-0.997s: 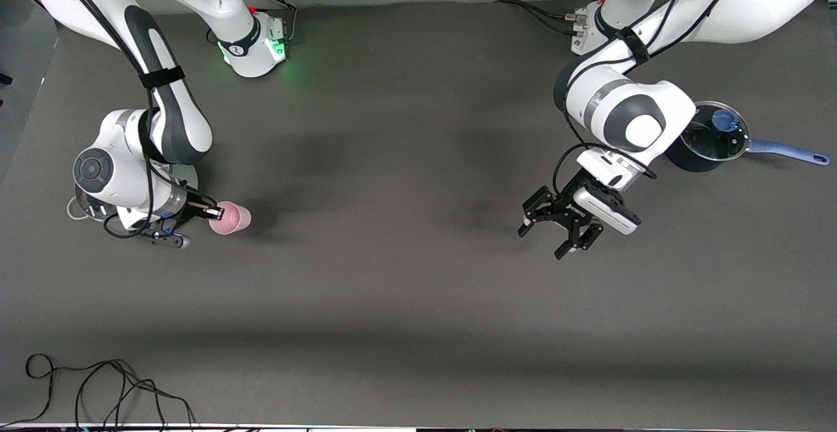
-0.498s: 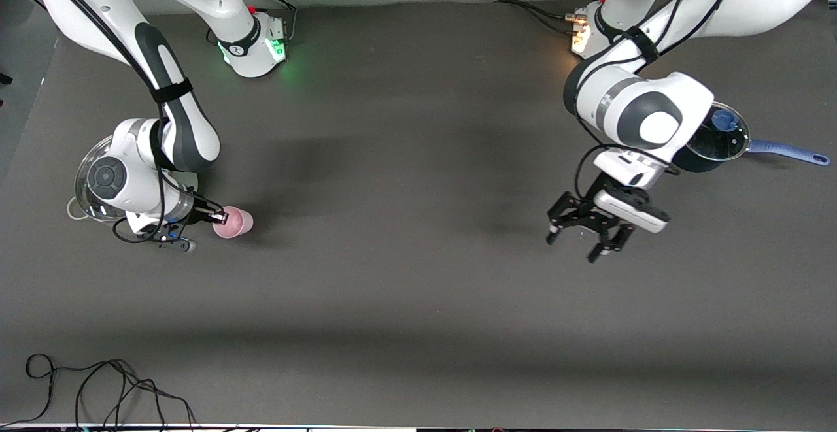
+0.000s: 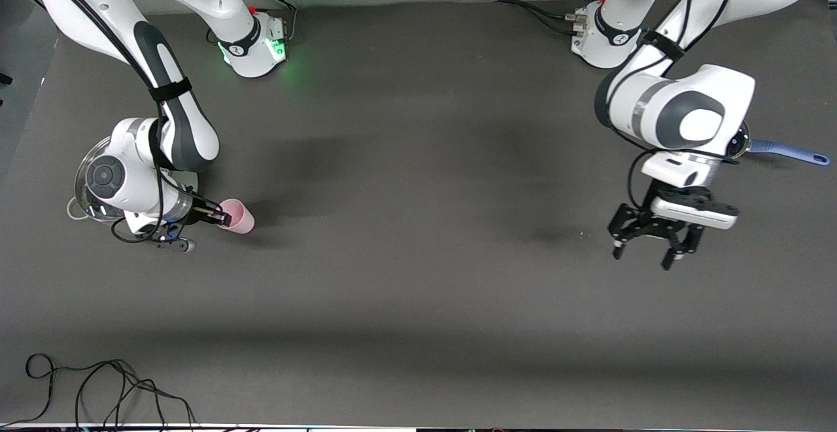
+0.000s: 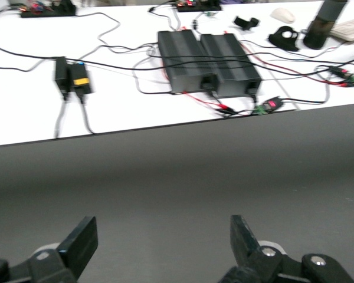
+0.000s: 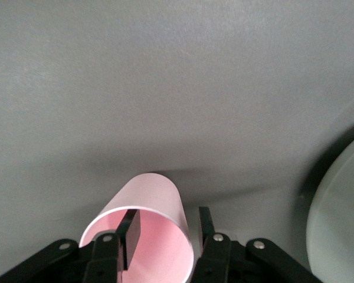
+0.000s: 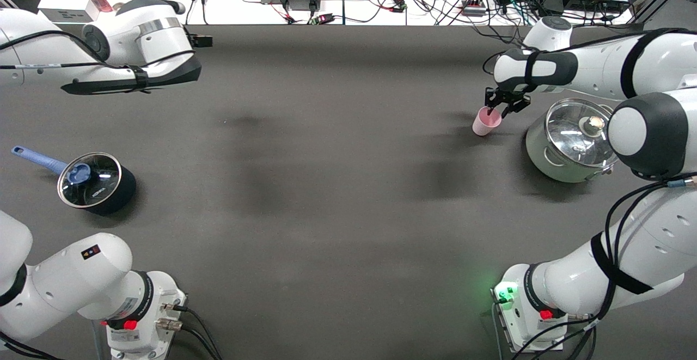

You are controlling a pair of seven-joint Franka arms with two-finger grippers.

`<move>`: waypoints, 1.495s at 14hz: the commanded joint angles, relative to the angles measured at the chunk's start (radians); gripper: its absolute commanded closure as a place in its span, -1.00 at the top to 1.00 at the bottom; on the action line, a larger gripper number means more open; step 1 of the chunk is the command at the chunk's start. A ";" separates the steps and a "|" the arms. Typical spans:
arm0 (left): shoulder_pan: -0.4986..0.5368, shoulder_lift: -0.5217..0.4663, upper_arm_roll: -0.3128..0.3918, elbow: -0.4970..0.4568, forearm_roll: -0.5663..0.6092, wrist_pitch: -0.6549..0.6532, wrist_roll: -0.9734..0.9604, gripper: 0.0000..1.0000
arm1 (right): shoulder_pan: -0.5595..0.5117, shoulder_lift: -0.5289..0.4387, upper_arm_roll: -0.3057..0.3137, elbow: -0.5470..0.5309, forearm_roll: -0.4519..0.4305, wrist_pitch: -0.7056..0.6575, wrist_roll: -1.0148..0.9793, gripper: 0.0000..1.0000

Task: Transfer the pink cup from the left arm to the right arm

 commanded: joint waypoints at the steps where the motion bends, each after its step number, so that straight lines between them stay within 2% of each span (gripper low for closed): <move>1: -0.008 -0.069 0.029 -0.035 -0.005 -0.021 -0.028 1.00 | 0.001 -0.064 -0.004 -0.001 0.001 -0.032 -0.026 0.68; 2: -0.005 -0.070 0.030 -0.033 -0.002 -0.022 -0.066 1.00 | 0.004 -0.084 -0.008 0.001 -0.001 -0.040 -0.026 0.99; 4: -0.001 -0.086 0.032 -0.024 0.015 -0.022 -0.204 1.00 | 0.005 -0.113 -0.010 0.057 -0.001 -0.133 -0.023 0.99; 8: 0.001 -0.089 0.052 0.005 0.128 -0.053 -0.604 1.00 | 0.005 -0.166 -0.011 0.186 -0.014 -0.346 -0.022 0.99; 11: 0.003 -0.089 0.062 0.020 0.144 -0.097 -0.767 1.00 | 0.008 -0.193 -0.008 0.351 -0.138 -0.530 -0.023 0.99; 13: 0.004 -0.089 0.068 0.030 0.176 -0.129 -0.881 1.00 | 0.007 -0.174 -0.008 0.511 -0.145 -0.655 -0.022 0.99; 15: 0.018 -0.089 0.068 0.033 0.180 -0.165 -0.948 1.00 | 0.005 -0.167 -0.008 0.611 -0.142 -0.742 -0.022 1.00; 19: 0.032 -0.092 0.090 0.051 0.237 -0.249 -1.212 1.00 | -0.004 -0.169 -0.011 0.757 -0.142 -0.933 -0.023 0.99; 21: 0.032 -0.093 0.094 0.051 0.260 -0.269 -1.269 1.00 | -0.007 -0.173 -0.020 0.777 -0.142 -0.976 -0.023 1.00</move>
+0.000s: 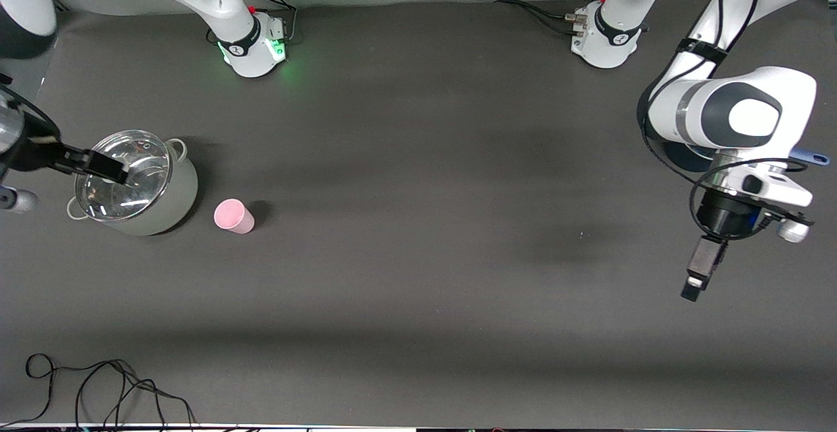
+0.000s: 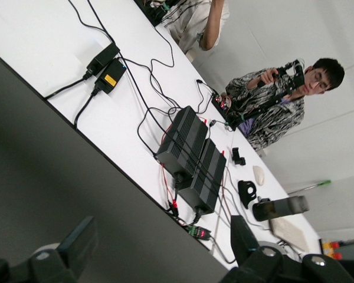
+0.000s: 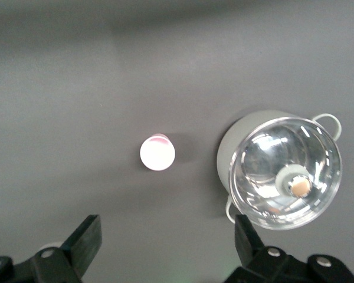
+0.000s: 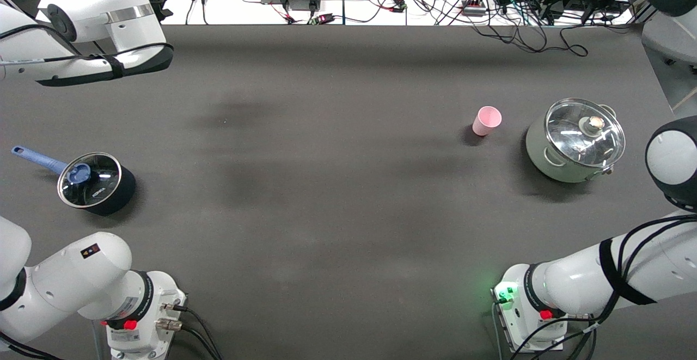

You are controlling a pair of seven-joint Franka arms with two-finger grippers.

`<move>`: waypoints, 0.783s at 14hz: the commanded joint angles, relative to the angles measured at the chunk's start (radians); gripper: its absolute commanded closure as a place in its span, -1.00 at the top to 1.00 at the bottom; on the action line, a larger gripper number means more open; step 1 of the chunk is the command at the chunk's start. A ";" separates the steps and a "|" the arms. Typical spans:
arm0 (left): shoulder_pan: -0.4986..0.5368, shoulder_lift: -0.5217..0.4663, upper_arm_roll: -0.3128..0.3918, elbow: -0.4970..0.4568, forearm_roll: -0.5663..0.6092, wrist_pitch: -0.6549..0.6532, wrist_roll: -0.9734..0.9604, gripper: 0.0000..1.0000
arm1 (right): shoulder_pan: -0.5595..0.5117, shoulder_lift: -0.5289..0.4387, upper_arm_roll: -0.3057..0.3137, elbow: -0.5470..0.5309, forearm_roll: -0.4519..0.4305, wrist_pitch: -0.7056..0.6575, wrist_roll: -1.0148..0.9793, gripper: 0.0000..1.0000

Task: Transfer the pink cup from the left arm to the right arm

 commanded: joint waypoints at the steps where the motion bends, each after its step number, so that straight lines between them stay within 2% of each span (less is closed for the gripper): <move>1: 0.005 -0.035 0.014 -0.014 0.025 -0.044 -0.102 1.00 | -0.012 0.022 -0.009 0.060 -0.019 -0.065 -0.020 0.99; 3: 0.007 -0.035 0.020 -0.012 0.026 -0.077 -0.175 1.00 | -0.012 0.021 -0.006 0.055 -0.018 -0.082 -0.020 1.00; 5: 0.005 -0.039 0.046 0.000 0.086 -0.117 -0.295 1.00 | -0.012 0.021 -0.002 0.054 -0.019 -0.084 -0.020 0.99; 8: 0.005 -0.064 0.095 0.003 0.167 -0.234 -0.503 1.00 | -0.011 0.021 -0.001 0.051 -0.019 -0.084 -0.020 1.00; 11: 0.007 -0.090 0.130 -0.006 0.204 -0.379 -0.599 1.00 | -0.009 0.017 -0.001 0.046 -0.018 -0.116 -0.021 1.00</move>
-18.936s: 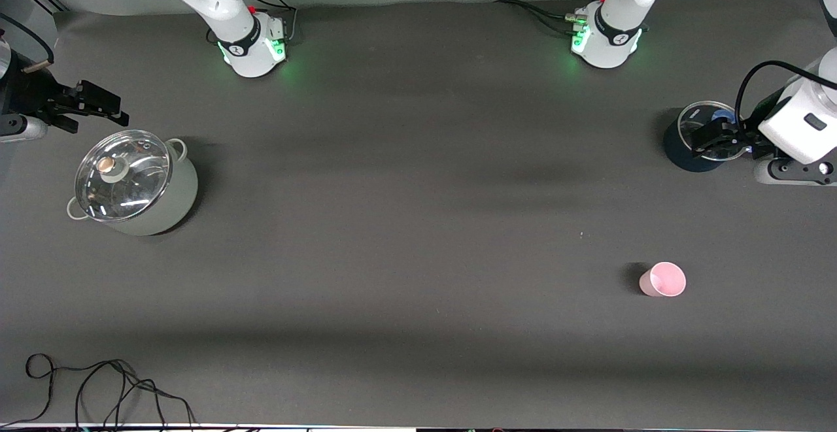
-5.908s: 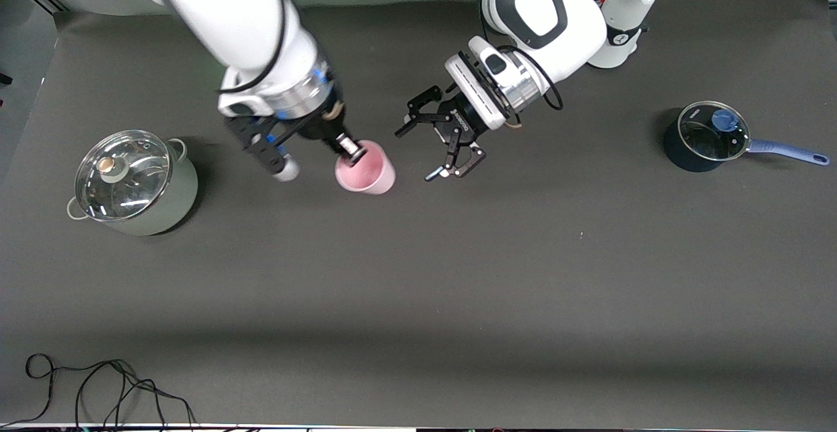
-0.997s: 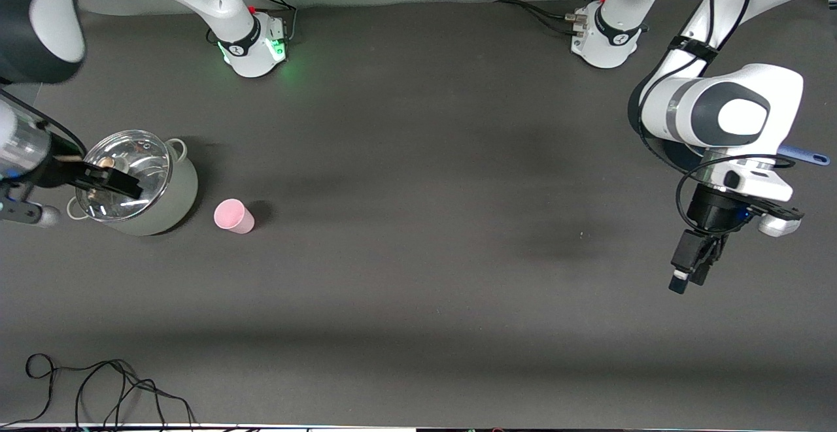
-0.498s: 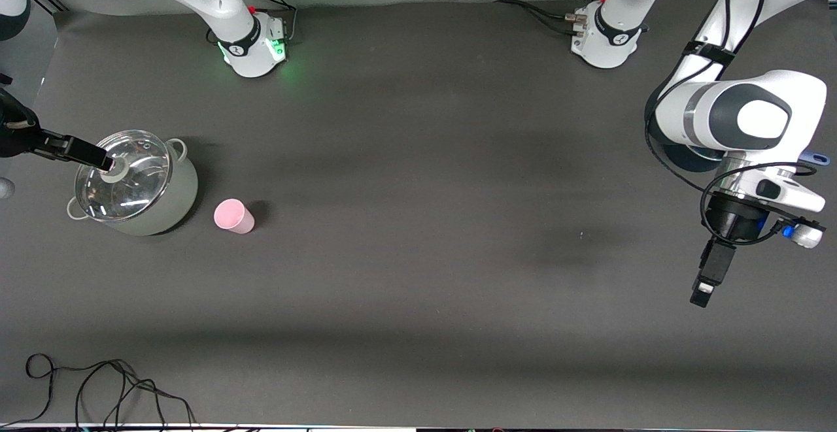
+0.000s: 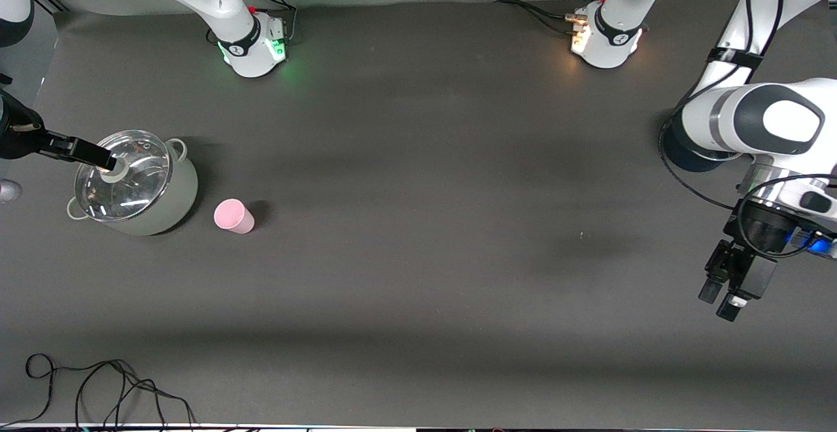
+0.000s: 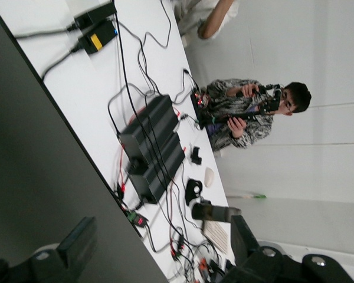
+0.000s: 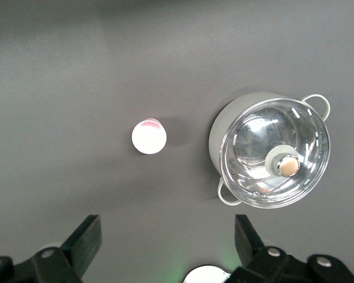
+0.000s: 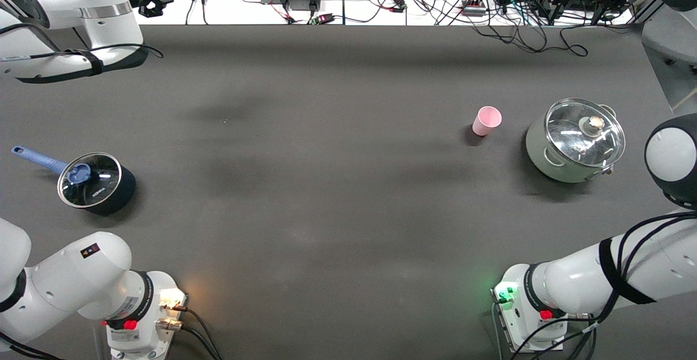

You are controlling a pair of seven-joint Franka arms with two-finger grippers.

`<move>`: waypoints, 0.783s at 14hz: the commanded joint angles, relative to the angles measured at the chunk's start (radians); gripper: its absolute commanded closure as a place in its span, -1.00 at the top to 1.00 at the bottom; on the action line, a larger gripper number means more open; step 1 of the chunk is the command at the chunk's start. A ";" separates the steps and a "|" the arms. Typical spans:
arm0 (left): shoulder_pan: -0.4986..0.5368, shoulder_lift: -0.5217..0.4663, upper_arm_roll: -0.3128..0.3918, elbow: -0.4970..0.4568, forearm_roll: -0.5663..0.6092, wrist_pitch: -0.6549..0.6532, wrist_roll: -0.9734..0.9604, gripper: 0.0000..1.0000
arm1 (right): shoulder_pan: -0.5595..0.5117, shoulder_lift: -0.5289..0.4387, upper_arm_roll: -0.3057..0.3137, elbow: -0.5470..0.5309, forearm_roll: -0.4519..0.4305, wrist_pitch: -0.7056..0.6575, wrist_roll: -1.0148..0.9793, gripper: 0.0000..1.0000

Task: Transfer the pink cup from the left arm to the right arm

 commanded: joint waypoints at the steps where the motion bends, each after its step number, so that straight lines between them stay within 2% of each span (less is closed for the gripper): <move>1: -0.003 -0.079 0.064 -0.040 0.061 -0.154 -0.120 1.00 | -0.004 0.010 0.005 0.024 -0.018 -0.058 -0.023 1.00; 3: -0.003 -0.104 0.107 -0.048 0.209 -0.296 -0.228 1.00 | -0.005 0.004 0.006 0.020 -0.018 -0.058 -0.023 0.99; 5: -0.004 -0.123 0.150 -0.039 0.468 -0.453 -0.369 1.00 | -0.037 -0.007 0.023 0.018 -0.016 -0.057 -0.029 1.00; 7: -0.004 -0.133 0.180 -0.010 0.726 -0.623 -0.466 1.00 | -0.103 -0.024 0.076 -0.013 -0.016 -0.049 -0.122 1.00; 9: -0.003 -0.148 0.187 0.032 0.994 -0.792 -0.496 1.00 | -0.154 -0.064 0.124 -0.065 -0.016 -0.012 -0.145 1.00; 11: -0.012 -0.165 0.184 0.079 1.244 -0.954 -0.494 1.00 | -0.168 -0.127 0.142 -0.156 -0.016 0.044 -0.145 1.00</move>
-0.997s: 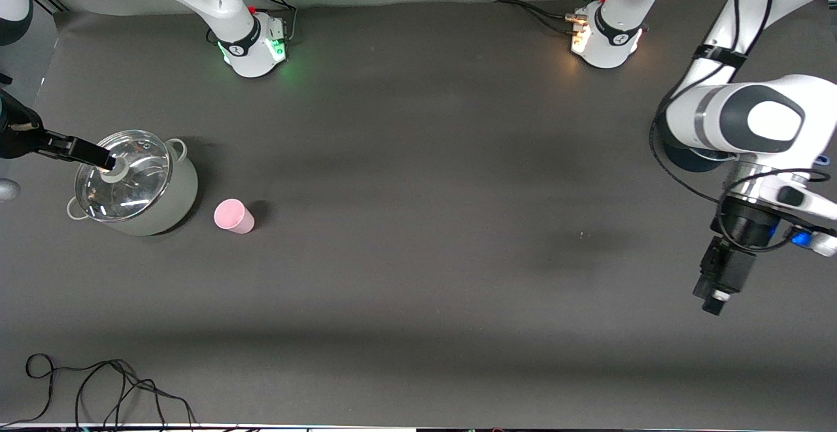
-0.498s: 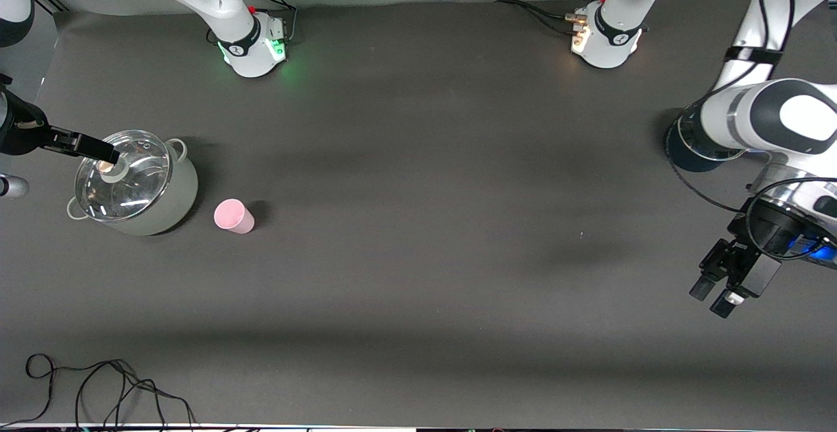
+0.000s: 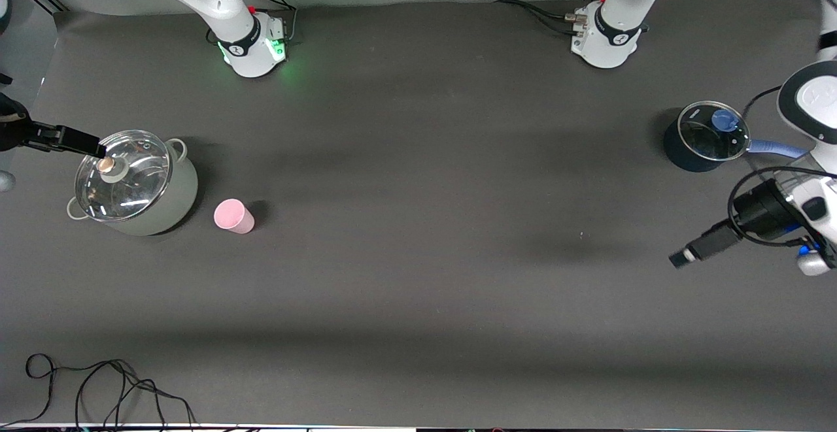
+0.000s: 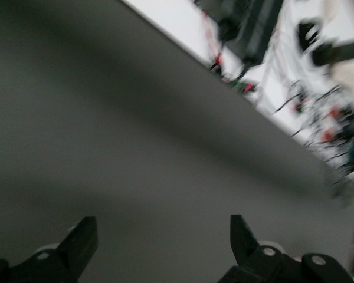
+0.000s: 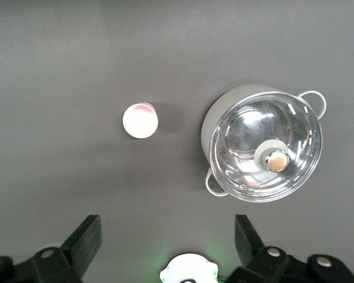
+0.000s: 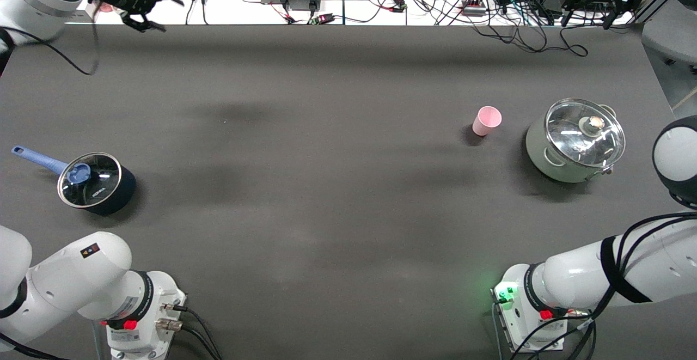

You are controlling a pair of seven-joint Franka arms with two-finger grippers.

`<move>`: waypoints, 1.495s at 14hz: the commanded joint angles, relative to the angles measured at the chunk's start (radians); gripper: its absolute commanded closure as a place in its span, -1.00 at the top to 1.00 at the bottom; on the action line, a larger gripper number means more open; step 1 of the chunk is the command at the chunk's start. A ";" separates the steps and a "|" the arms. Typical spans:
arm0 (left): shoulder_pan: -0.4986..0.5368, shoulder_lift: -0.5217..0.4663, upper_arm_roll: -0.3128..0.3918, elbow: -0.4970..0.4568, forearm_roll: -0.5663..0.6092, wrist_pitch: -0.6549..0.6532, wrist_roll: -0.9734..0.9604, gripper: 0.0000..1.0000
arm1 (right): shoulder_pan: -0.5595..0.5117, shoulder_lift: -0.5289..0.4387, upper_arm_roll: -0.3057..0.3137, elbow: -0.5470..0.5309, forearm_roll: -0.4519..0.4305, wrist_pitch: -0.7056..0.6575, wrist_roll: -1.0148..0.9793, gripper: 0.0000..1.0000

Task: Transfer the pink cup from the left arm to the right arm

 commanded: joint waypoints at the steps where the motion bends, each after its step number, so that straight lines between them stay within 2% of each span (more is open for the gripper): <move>1: -0.014 -0.048 0.007 0.047 0.260 -0.197 -0.021 1.00 | -0.021 -0.124 0.038 -0.169 -0.016 0.096 -0.022 1.00; 3: -0.015 -0.066 0.000 0.058 0.359 -0.308 -0.005 1.00 | -0.019 -0.175 0.044 -0.253 -0.016 0.169 -0.022 1.00; 5: -0.020 -0.078 -0.021 0.058 0.456 -0.353 0.005 1.00 | -0.021 -0.184 0.051 -0.266 -0.016 0.203 -0.022 1.00; 8: -0.022 -0.126 -0.024 0.047 0.464 -0.391 0.008 1.00 | -0.038 -0.207 0.085 -0.266 -0.016 0.219 -0.006 0.99; 13: -0.044 -0.190 -0.011 0.047 0.459 -0.479 0.073 1.00 | -0.038 -0.234 0.088 -0.264 -0.010 0.228 0.030 1.00; 14: -0.081 -0.195 0.028 0.053 0.455 -0.495 0.080 1.00 | -0.038 -0.235 0.088 -0.264 0.008 0.230 0.029 1.00; 18: -0.336 -0.203 0.280 0.084 0.433 -0.538 0.087 1.00 | -0.038 -0.226 0.088 -0.266 0.057 0.259 0.017 1.00; 21: -0.550 -0.235 0.533 0.088 0.373 -0.558 0.143 1.00 | -0.038 -0.234 0.088 -0.269 0.057 0.257 0.017 1.00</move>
